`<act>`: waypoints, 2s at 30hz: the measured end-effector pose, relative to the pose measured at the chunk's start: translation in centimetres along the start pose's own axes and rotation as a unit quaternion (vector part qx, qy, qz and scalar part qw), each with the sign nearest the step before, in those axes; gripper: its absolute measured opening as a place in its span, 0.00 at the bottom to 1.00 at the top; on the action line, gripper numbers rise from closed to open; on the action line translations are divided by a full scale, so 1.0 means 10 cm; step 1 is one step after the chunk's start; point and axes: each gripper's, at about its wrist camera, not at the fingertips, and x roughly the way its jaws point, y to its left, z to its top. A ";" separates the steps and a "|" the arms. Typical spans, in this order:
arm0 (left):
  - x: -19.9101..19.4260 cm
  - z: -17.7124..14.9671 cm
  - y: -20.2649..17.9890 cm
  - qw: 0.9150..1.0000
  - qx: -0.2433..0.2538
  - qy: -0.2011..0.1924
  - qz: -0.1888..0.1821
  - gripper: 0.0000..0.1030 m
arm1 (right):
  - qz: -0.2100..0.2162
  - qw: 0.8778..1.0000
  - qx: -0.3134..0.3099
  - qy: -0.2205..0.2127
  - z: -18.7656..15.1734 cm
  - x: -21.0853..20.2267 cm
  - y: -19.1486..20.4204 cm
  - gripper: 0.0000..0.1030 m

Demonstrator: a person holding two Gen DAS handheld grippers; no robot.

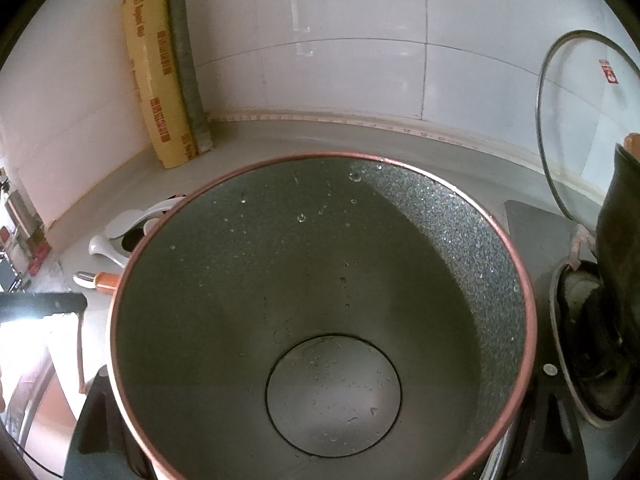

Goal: Organize utensils
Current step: 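Carry the pink-handled utensil with the left tool toward the red canister, then open the left tool to drop the pink utensil into the red canister while the right tool stays over it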

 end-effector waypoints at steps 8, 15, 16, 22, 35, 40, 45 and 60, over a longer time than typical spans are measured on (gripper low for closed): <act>-0.21 0.04 -0.01 0.999 0.002 -0.033 0.002 0.21 | 0.009 1.000 -0.015 0.001 0.00 0.01 0.09 0.88; -0.29 0.07 -0.02 0.999 0.005 -0.049 0.002 0.21 | 0.010 1.000 -0.017 0.001 0.01 0.01 0.12 0.88; -0.30 0.07 -0.03 0.999 0.006 -0.051 0.001 0.21 | 0.010 1.000 -0.017 0.001 0.01 0.01 0.12 0.88; -0.39 0.08 -0.08 0.998 0.011 -0.061 -0.002 0.21 | 0.010 1.000 -0.017 0.001 0.01 0.01 0.12 0.88; -1.08 0.29 -0.35 0.988 0.046 -0.141 -0.038 0.21 | 0.010 1.000 -0.017 0.002 0.01 0.01 0.12 0.88; -1.39 0.44 -0.65 0.978 0.088 -0.178 -0.071 0.21 | 0.013 1.000 -0.022 0.004 0.02 0.02 0.15 0.88; -1.48 0.54 -0.95 0.970 0.127 -0.188 -0.094 0.21 | 0.014 1.000 -0.025 0.006 0.03 0.03 0.17 0.88; -1.40 0.63 -1.60 0.955 0.191 -0.171 -0.150 0.21 | 0.015 0.999 -0.027 0.011 0.05 0.05 0.18 0.88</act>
